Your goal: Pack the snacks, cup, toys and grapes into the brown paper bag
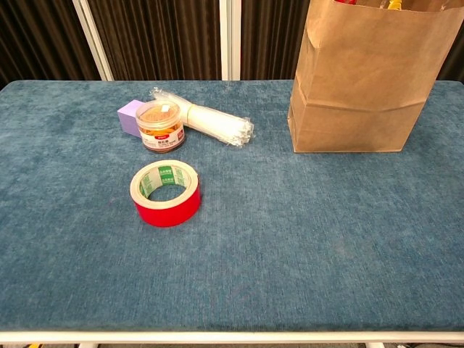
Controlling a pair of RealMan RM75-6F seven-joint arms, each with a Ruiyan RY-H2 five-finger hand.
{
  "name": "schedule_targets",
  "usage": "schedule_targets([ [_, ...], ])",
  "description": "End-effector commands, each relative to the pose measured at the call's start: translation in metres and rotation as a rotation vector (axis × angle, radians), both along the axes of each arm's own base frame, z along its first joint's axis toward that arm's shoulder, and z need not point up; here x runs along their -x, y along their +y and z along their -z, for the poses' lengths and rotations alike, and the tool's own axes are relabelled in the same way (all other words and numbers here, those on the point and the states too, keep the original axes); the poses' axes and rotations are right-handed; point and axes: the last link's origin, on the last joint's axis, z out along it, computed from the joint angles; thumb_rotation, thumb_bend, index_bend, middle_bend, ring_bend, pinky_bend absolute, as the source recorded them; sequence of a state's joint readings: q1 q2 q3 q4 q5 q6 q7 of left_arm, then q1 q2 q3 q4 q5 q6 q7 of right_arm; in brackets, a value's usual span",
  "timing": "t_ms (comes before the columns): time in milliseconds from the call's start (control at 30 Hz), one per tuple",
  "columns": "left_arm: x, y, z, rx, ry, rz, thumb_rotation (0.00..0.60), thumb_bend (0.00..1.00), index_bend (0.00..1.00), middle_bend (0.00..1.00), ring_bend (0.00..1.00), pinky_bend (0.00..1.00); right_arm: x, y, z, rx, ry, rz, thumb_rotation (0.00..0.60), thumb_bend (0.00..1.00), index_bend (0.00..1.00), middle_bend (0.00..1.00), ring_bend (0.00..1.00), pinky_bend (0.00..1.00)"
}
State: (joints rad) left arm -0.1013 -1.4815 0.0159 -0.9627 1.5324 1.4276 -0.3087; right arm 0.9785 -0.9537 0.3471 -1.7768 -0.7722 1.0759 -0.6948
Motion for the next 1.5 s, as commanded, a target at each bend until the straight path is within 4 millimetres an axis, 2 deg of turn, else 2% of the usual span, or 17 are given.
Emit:
schedule_targets([
  [33,0.0,0.0,0.0,-0.001,-0.002,0.002,0.6,0.23,0.14,0.13,0.03,0.17,-0.009,0.026,-0.035,0.059,-0.114,-0.072,0.6,0.0,0.35,0.24,0.03,0.0],
  [133,0.0,0.0,0.0,-0.003,0.002,0.003,0.6,0.23,0.14,0.13,0.03,0.17,0.002,0.056,-0.052,0.047,-0.194,-0.069,0.6,0.0,0.35,0.25,0.05,0.0],
  [233,0.0,0.001,-0.001,-0.005,0.006,0.005,0.6,0.23,0.14,0.13,0.03,0.17,0.024,0.093,-0.061,0.02,-0.254,-0.056,0.6,0.0,0.35,0.25,0.05,0.0],
  [300,-0.001,0.001,-0.001,-0.008,0.009,0.006,0.6,0.23,0.14,0.13,0.03,0.17,0.044,0.122,-0.064,0.013,-0.276,-0.064,0.6,0.0,0.35,0.25,0.05,0.0],
  [333,-0.001,0.001,-0.002,-0.011,0.011,0.008,0.6,0.23,0.14,0.13,0.03,0.17,0.06,0.143,-0.063,0.006,-0.285,-0.065,0.6,0.0,0.35,0.25,0.05,0.0],
  [433,-0.001,0.002,-0.002,-0.02,0.015,0.008,0.6,0.23,0.14,0.13,0.03,0.17,0.092,0.183,-0.06,0.005,-0.285,-0.087,0.6,0.0,0.35,0.24,0.05,0.0],
  [567,-0.003,0.005,-0.004,-0.039,0.014,0.013,0.6,0.23,0.14,0.13,0.03,0.17,0.147,0.234,-0.043,-0.015,-0.278,-0.063,0.6,0.0,0.34,0.24,0.05,0.0],
  [700,-0.004,0.007,-0.004,-0.045,0.02,0.021,0.6,0.23,0.14,0.13,0.03,0.17,0.192,0.26,-0.018,-0.046,-0.301,0.007,0.6,0.0,0.34,0.24,0.05,0.0],
  [833,-0.008,0.009,-0.006,-0.055,0.026,0.034,0.6,0.23,0.14,0.13,0.03,0.17,0.222,0.27,0.006,-0.08,-0.39,0.055,0.6,0.0,0.34,0.24,0.05,0.0],
  [1033,-0.013,0.011,-0.01,-0.061,0.042,0.045,0.6,0.23,0.14,0.13,0.03,0.17,0.25,0.26,0.027,-0.157,-0.43,0.167,0.6,0.0,0.33,0.23,0.05,0.0],
  [1300,-0.024,0.015,-0.011,-0.063,0.053,0.074,0.6,0.23,0.14,0.13,0.03,0.17,0.264,0.231,0.054,-0.211,-0.378,0.213,0.6,0.0,0.21,0.15,0.0,0.0],
  [1500,-0.027,0.015,-0.013,-0.052,0.064,0.071,0.6,0.23,0.14,0.13,0.03,0.17,0.271,0.222,0.065,-0.192,-0.367,0.21,0.6,0.0,0.18,0.13,0.0,0.0],
])
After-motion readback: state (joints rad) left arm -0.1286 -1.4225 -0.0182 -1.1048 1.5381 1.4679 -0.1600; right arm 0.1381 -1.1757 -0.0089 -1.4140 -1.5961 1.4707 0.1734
